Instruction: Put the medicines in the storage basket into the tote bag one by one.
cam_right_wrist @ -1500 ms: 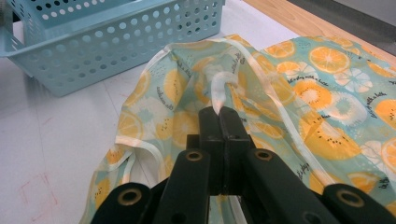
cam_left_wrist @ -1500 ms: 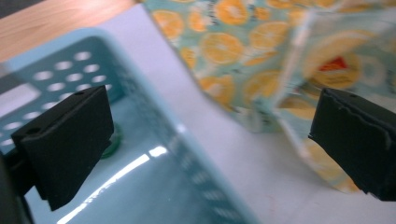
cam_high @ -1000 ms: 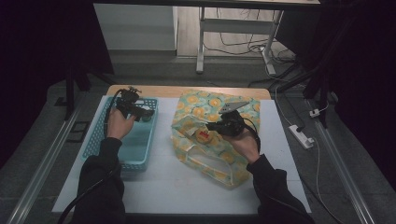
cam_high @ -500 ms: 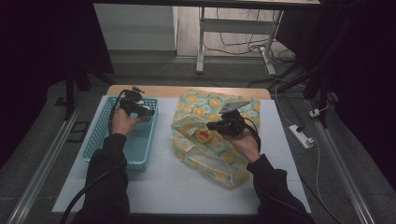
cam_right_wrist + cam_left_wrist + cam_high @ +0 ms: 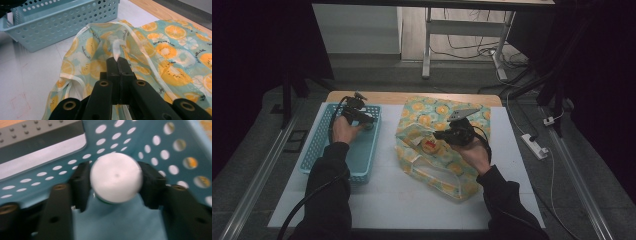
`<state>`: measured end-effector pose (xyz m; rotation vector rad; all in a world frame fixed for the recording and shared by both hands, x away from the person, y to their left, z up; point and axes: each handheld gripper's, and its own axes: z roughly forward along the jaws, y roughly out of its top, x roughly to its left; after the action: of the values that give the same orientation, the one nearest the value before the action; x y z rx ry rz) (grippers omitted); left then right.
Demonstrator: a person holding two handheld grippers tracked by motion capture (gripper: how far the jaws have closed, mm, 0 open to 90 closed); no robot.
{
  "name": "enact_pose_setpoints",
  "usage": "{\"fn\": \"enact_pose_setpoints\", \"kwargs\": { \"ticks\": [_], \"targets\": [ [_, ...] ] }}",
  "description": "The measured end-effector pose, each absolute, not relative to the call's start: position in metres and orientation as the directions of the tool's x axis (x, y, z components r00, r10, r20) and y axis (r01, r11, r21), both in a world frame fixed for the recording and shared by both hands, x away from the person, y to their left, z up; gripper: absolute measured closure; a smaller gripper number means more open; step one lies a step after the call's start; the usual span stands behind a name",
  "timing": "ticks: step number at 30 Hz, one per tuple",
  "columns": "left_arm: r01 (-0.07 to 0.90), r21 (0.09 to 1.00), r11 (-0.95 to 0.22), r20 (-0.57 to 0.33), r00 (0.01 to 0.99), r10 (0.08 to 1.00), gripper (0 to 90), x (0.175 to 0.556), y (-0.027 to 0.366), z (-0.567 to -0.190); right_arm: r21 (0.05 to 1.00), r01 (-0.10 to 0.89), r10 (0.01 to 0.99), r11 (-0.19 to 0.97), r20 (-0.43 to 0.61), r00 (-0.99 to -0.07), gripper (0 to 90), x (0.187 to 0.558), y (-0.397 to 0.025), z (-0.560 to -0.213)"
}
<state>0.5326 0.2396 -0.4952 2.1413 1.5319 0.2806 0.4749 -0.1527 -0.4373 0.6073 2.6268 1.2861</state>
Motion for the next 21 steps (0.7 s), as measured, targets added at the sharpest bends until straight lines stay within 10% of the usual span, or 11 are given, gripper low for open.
{"fn": "enact_pose_setpoints", "kwargs": {
  "ticks": [21],
  "targets": [
    [0.784, 0.561, -0.264, -0.134, 0.401, 0.906, 50.5, 0.503, 0.236, -0.451, 0.790, 0.281, 0.422, 0.545, 0.030, -0.906, 90.0, 0.474, -0.152, -0.435]
  ]
}}
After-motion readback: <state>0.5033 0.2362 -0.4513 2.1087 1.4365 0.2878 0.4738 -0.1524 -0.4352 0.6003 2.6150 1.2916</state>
